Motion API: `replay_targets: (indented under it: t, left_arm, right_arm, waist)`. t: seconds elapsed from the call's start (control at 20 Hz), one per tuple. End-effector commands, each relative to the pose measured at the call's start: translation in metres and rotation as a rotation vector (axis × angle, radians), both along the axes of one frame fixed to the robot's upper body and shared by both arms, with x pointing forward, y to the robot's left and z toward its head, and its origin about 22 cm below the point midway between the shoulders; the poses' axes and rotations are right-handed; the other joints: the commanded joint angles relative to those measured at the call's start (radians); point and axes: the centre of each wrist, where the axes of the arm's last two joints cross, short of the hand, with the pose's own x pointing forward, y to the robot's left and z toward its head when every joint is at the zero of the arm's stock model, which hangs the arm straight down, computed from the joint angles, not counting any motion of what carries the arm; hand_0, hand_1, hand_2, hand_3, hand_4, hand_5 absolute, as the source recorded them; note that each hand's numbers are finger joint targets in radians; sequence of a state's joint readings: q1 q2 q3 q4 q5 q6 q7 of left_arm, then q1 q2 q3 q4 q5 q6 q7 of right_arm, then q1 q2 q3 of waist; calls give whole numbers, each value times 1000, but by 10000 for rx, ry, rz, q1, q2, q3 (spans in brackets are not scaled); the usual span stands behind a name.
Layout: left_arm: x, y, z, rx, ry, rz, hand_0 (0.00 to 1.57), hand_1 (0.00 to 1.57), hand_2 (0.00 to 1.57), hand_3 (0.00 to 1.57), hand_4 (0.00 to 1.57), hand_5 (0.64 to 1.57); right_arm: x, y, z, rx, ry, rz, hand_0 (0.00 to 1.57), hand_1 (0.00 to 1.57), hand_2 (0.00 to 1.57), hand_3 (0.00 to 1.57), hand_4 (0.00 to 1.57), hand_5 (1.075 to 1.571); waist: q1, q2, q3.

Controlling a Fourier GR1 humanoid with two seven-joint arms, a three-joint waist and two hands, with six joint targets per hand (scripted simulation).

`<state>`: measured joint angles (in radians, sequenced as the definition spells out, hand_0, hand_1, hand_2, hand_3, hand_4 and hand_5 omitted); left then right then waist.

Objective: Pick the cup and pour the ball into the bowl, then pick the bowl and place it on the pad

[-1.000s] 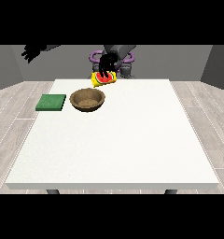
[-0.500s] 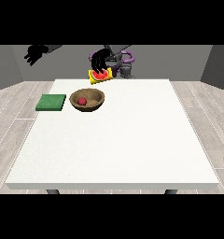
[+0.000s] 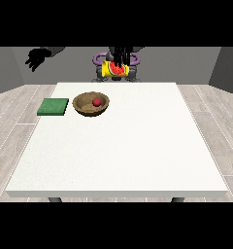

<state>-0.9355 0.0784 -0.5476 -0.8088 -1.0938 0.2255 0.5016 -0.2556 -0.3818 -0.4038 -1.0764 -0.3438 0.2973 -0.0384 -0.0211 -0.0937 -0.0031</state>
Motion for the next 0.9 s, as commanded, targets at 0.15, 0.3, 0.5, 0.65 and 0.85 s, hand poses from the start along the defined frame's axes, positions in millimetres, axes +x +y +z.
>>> replay_targets:
  t: [0.15,0.3,0.5,0.65,0.85]
  left_arm:
    - [20,58,73,-7747,-141,135,0,0,0,0,1180,1551]
    - [21,83,89,-10654,321,-269,0,0,0,0,1120,1570]
    - [23,121,118,-13205,1037,-1788,0,0,0,0,1049,1567]
    - [27,172,132,-13828,1526,-2516,0,0,0,0,1057,1566]
    - [22,210,154,-13678,1663,-3612,0,0,0,0,1055,1558]
  right_arm:
    - [3,1,2,-75,76,-700,0,0,0,0,784,1557]
    - [-6,3,-12,-89,292,-996,0,0,0,0,788,1555]
    - [-20,13,-42,330,521,-1553,0,0,0,0,781,1560]
    - [-4,38,-40,683,191,-1700,0,0,0,0,719,1566]
    - [-1,42,-55,1000,-250,-2114,0,0,0,0,737,1565]
  waist:
    - [1255,106,-117]
    - [1680,386,-105]
    - [2181,811,-15]
    - [2436,1187,-1]
    - [2960,2050,37]
